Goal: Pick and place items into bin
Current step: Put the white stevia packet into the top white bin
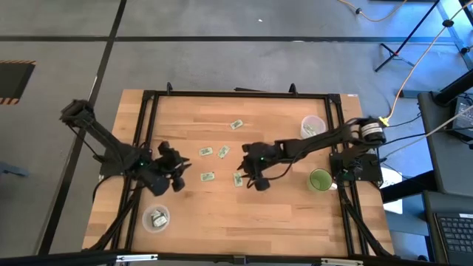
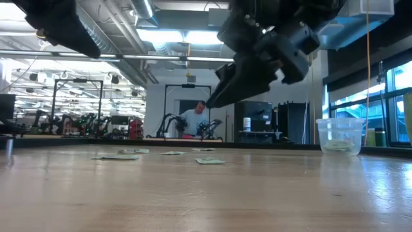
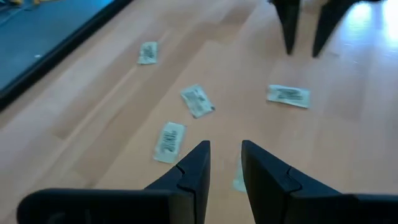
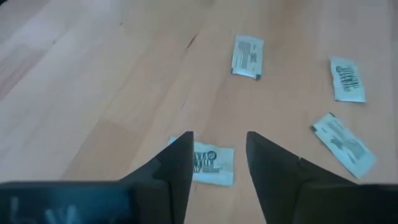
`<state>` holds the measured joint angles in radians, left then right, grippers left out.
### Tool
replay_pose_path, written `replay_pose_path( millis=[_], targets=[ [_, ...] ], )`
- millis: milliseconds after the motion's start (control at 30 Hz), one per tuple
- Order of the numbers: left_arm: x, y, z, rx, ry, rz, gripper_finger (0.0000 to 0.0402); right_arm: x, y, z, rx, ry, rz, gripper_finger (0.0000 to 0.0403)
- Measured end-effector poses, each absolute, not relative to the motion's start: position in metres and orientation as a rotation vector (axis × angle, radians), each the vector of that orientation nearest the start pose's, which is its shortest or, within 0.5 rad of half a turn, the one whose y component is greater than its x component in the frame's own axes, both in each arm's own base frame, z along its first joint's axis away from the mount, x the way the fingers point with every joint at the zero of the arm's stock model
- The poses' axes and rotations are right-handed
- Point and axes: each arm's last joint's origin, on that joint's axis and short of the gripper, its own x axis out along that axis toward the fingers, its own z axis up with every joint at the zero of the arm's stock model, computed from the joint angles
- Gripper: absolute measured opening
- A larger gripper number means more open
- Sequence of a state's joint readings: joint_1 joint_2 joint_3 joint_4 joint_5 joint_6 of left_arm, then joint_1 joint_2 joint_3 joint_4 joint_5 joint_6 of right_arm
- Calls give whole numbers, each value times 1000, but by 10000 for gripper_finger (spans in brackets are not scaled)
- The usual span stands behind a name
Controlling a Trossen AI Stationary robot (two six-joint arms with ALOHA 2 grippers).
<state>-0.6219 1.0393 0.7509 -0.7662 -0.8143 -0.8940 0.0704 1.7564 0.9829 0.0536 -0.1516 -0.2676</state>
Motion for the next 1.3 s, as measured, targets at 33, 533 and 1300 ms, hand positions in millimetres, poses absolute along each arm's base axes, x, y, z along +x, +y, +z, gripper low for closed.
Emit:
replay_pose_path(
  millis=[33,533,1300],
  targets=[
    [161,-87,243,-145,630,499,86,359,31,168,-227,685,309,143],
    [168,-75,241,-170,690,509,86,373,34,117,-226,734,317,98],
    [168,-75,241,-170,690,508,86,373,24,102,-201,821,163,96]
  ],
)
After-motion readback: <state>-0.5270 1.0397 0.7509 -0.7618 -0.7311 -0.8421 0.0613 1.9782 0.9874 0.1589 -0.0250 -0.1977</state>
